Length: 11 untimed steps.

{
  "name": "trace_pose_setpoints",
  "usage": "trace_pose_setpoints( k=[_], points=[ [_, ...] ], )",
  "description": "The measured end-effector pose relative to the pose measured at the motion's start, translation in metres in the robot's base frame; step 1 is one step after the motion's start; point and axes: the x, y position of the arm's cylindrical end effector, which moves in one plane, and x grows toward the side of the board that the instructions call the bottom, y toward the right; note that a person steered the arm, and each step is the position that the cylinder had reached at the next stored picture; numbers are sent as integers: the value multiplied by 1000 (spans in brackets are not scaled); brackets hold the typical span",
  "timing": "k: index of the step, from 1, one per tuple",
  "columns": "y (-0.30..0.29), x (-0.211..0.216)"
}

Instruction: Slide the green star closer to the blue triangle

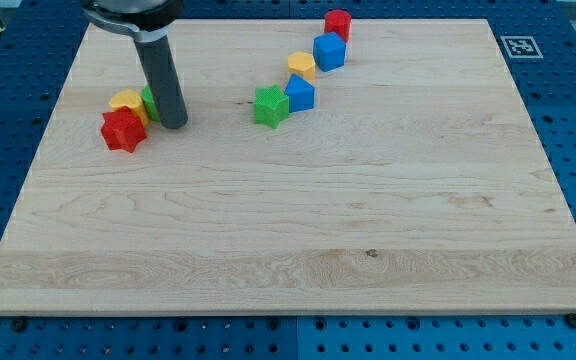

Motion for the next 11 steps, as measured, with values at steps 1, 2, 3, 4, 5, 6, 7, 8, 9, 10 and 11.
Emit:
trace_pose_setpoints(
  k=[1, 2, 3, 4, 5, 6, 7, 8, 9, 10, 11],
  points=[
    [-7, -6],
    [4, -6],
    [51, -18],
    [65, -23],
    [65, -23],
    [92, -23],
    [144, -23],
    [152, -23],
    [152, 2],
    [159, 43],
    [192, 47]
  ],
)
